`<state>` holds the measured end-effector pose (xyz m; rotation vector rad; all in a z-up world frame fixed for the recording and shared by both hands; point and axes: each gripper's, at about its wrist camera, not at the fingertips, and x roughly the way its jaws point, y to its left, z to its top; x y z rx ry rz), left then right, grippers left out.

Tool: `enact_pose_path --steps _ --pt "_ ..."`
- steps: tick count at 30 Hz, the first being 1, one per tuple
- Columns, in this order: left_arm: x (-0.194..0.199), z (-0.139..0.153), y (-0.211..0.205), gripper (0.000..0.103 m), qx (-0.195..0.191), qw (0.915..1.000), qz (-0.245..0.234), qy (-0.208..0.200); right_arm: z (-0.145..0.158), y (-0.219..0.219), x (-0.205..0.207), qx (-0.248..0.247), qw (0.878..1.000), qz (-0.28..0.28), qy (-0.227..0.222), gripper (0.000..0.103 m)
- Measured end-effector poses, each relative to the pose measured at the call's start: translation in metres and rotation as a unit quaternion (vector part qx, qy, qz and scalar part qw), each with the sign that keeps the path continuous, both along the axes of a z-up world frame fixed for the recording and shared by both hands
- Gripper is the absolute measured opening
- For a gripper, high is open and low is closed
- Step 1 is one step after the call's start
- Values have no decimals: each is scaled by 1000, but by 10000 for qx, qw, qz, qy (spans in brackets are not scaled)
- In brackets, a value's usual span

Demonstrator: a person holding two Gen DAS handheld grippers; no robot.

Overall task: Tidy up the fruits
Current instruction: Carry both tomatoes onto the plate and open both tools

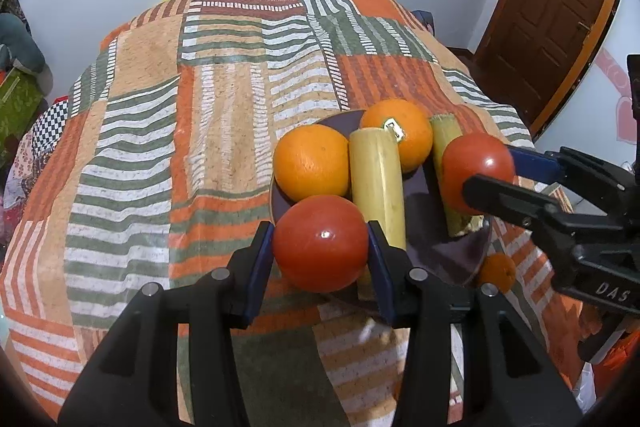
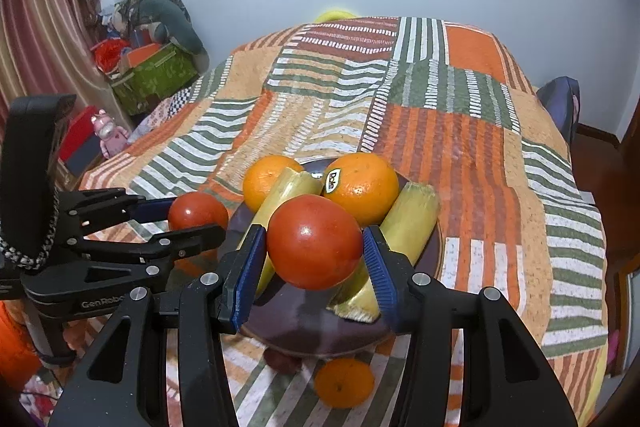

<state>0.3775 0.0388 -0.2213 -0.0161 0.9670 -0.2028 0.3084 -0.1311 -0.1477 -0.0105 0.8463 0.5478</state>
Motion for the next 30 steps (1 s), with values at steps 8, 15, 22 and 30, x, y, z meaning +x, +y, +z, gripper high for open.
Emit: enact_pose_path --steps 8,15,22,30 --pt "15 -13 3 45 -79 9999 31 105 -12 6 15 -57 9999 72 71 47" --pt "21 -25 7 45 -280 9993 98 222 -23 7 24 -143 9998 80 98 47" --pt "23 -31 5 45 -282 9992 65 289 -23 9 24 -198 9997 118 30 47" --pt "21 -33 3 45 -163 9995 36 271 -27 8 24 -187 9997 114 92 48"
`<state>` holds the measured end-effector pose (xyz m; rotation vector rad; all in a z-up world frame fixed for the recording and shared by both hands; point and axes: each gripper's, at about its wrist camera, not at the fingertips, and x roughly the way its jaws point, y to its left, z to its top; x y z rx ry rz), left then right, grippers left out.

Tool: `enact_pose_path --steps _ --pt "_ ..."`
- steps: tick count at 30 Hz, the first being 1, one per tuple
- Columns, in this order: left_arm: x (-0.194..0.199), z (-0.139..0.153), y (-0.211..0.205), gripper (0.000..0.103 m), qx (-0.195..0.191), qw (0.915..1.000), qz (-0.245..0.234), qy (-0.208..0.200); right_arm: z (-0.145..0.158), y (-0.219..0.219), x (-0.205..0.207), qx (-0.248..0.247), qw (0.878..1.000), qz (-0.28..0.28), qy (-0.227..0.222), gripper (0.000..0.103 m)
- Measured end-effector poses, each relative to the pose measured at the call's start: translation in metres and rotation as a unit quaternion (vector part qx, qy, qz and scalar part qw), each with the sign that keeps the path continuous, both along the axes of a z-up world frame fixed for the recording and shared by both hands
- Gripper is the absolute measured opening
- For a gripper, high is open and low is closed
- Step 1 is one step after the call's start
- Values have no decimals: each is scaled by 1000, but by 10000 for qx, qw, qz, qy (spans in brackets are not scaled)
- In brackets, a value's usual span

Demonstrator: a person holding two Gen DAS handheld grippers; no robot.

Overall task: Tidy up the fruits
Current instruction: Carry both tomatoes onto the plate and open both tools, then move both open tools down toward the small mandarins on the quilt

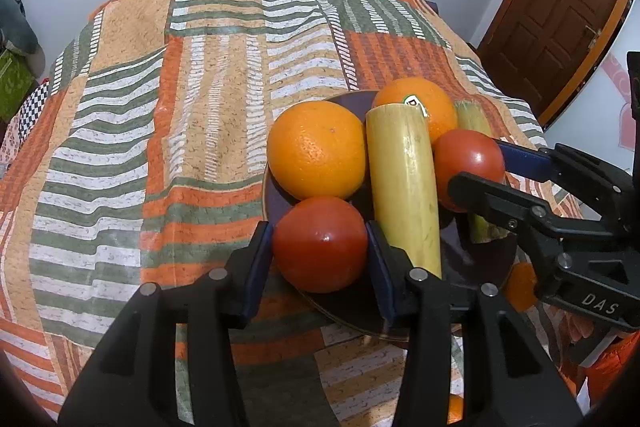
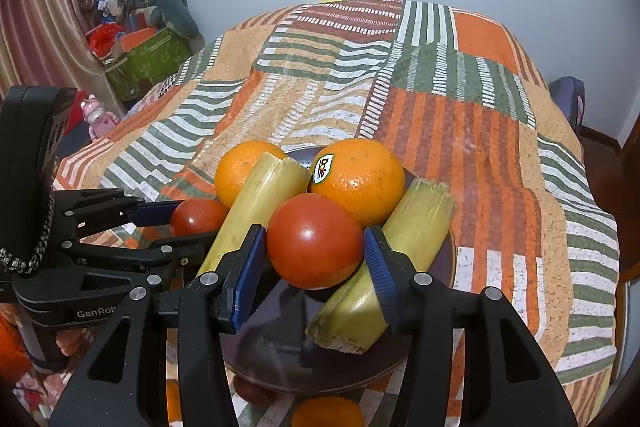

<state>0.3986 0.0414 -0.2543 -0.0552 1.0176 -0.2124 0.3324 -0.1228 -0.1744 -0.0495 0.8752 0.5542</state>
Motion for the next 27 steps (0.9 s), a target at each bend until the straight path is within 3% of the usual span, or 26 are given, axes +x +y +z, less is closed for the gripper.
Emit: enact_pose_path --steps 9,27 --pt "-8 8 1 48 62 9999 68 -55 11 -2 -5 65 9999 -6 -124 48" --pt "-74 76 -3 63 185 9973 217 -683 45 -33 -54 -85 9994 -112 -318 48"
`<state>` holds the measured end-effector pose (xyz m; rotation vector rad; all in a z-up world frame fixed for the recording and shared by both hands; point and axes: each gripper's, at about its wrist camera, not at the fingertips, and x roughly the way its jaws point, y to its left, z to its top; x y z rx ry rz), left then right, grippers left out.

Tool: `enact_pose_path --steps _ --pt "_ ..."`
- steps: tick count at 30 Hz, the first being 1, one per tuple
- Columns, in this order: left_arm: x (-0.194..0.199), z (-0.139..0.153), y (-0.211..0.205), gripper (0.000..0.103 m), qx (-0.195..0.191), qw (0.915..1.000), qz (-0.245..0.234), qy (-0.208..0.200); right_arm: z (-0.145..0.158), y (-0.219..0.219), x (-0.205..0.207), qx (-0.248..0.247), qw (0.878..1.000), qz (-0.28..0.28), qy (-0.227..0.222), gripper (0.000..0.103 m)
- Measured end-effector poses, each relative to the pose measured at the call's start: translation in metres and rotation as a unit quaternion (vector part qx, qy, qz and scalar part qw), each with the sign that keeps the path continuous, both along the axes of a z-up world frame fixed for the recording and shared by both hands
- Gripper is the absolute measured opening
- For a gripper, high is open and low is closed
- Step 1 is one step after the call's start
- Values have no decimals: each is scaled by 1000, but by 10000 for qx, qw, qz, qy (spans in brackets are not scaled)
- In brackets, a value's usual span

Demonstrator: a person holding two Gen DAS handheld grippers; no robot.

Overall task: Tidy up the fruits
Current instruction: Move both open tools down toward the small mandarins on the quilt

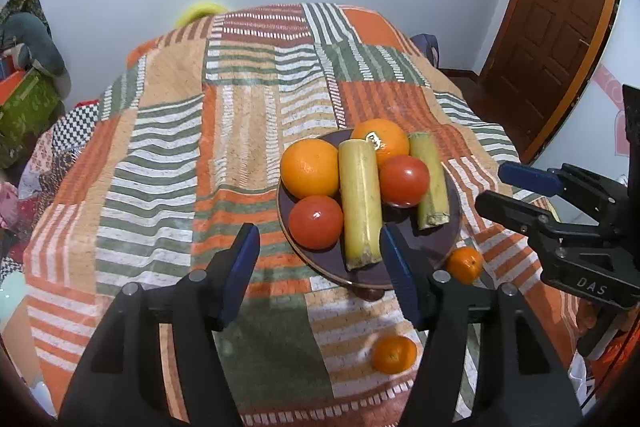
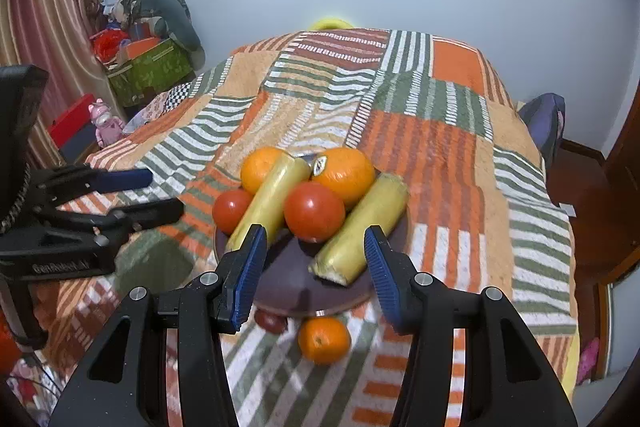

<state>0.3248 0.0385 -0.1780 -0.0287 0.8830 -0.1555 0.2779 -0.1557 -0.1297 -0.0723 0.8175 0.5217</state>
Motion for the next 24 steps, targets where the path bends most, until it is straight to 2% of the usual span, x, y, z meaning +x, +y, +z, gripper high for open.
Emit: enact_pose_path --steps 12,17,24 --pt "-40 9 -9 70 201 9998 -94 -19 -20 -33 -28 -139 9991 -125 381 48" --pt "-46 5 -12 75 259 9995 -155 43 -37 -36 -26 -63 9981 -171 596 48" --pt "-40 -11 -12 76 233 9991 -158 303 -57 -24 -22 -35 9965 -7 838 48"
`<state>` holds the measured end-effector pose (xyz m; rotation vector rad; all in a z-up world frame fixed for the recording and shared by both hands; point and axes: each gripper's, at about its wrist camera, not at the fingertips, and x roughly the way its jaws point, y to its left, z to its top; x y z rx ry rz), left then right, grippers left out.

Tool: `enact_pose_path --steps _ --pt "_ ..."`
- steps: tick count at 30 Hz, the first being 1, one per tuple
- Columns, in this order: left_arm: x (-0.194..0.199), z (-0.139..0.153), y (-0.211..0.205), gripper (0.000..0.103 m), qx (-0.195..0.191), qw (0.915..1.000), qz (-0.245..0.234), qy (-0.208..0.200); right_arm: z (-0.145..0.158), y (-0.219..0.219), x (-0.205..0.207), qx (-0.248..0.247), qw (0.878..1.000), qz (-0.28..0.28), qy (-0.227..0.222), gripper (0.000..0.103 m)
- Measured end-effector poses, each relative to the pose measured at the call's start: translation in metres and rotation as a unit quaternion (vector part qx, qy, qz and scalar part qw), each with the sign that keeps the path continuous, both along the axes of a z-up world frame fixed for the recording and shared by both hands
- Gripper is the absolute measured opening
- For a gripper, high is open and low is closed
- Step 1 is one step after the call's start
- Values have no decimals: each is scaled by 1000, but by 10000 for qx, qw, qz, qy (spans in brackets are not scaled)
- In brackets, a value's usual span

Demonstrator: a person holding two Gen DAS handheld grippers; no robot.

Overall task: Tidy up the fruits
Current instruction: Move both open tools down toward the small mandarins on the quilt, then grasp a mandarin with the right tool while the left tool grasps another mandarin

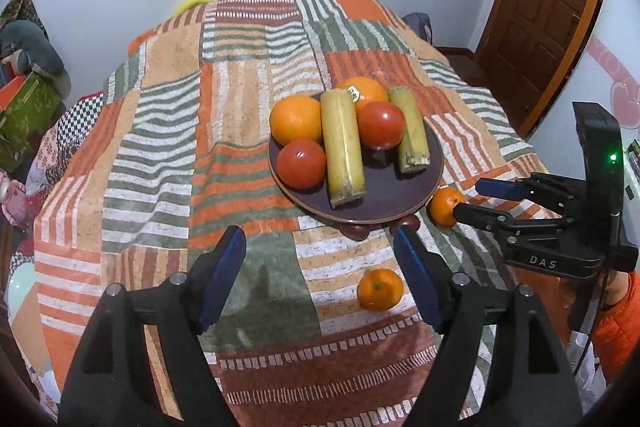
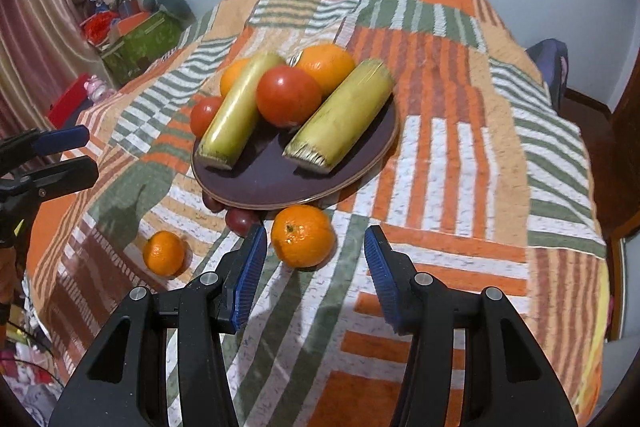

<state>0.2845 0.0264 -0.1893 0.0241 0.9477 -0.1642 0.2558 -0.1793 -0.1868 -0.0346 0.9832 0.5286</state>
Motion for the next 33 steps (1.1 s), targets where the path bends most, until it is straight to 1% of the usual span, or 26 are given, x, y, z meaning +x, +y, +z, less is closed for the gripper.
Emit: enact_pose_path --steps 4,6,8,11,12,15,23,27,30,31,33 --pt "4 -8 0 76 -10 10000 -9 94 -8 5 2 -55 10000 27 14 47" --pt "6 -13 0 76 3 9999 -25 150 -11 6 3 5 10000 67 45 46" --pt "6 -16 -2 76 29 9998 -40 188 -14 8 3 -6 9999 104 66 43" --pt "7 -21 -3 76 53 9996 -63 254 -17 12 5 -12 9998 181 113 36" --pt "7 -22 -3 76 38 9996 -78 280 -17 13 4 -23 9998 191 84 36" --pt "8 -25 -4 76 -6 9993 -118 345 -14 13 1 -50 9998 197 12 35" --pt "1 -28 -15 76 34 9984 -358 439 2 -1 -10 166 9998 100 -100 35" --pt "-1 -30 -25 76 166 9976 -519 426 10 -7 -17 239 9995 73 -166 35" --pt "-1 -34 -33 68 173 9961 -684 537 15 -12 -19 296 9994 38 -200 35" --pt "-1 -36 -35 63 178 9956 -721 569 15 -13 -20 317 9993 29 -202 35" --pt "-1 -42 -40 61 194 9943 -808 673 16 -16 -20 359 9991 15 -206 35"
